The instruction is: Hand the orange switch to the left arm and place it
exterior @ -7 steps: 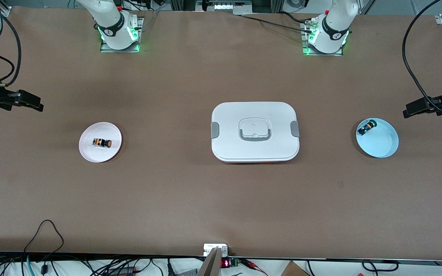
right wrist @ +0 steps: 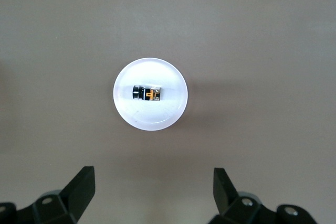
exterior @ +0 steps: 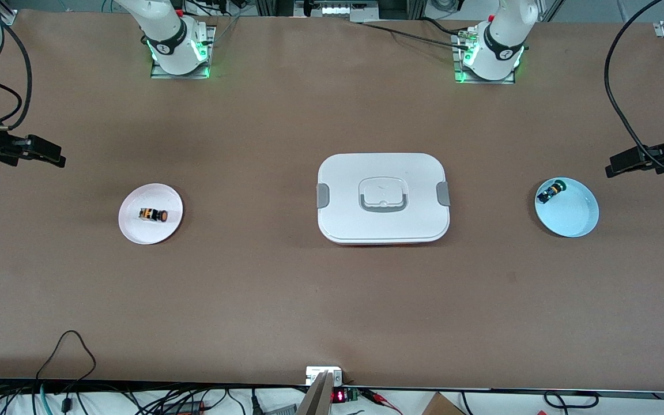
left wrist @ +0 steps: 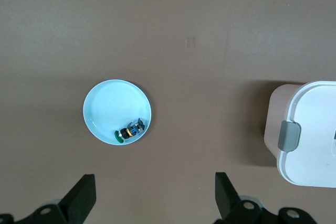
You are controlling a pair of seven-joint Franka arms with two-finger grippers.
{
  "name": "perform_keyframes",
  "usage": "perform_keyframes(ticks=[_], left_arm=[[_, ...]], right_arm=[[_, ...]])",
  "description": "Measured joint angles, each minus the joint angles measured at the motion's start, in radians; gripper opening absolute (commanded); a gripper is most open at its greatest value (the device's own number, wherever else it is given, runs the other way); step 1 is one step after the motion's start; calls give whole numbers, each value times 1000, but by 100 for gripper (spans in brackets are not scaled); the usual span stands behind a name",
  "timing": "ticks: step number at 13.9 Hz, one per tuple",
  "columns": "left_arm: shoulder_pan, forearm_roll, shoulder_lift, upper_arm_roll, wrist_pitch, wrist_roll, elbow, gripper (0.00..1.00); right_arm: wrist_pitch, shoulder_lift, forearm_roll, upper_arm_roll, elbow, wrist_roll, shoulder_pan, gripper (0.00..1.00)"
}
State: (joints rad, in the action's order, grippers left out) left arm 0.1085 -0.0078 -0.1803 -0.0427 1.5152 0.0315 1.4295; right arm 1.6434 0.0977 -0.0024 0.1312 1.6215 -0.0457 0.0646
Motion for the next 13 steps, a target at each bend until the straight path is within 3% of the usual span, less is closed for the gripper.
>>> perform_keyframes(ticks=[6,13], left_arm=[[0,0,0,0,0,0,-1,100],[0,0,0,0,0,0,-2,100]], right_arm=[[14,42,6,-1,3,0,6,100],[147,270,6,-4,18,0,72,100]])
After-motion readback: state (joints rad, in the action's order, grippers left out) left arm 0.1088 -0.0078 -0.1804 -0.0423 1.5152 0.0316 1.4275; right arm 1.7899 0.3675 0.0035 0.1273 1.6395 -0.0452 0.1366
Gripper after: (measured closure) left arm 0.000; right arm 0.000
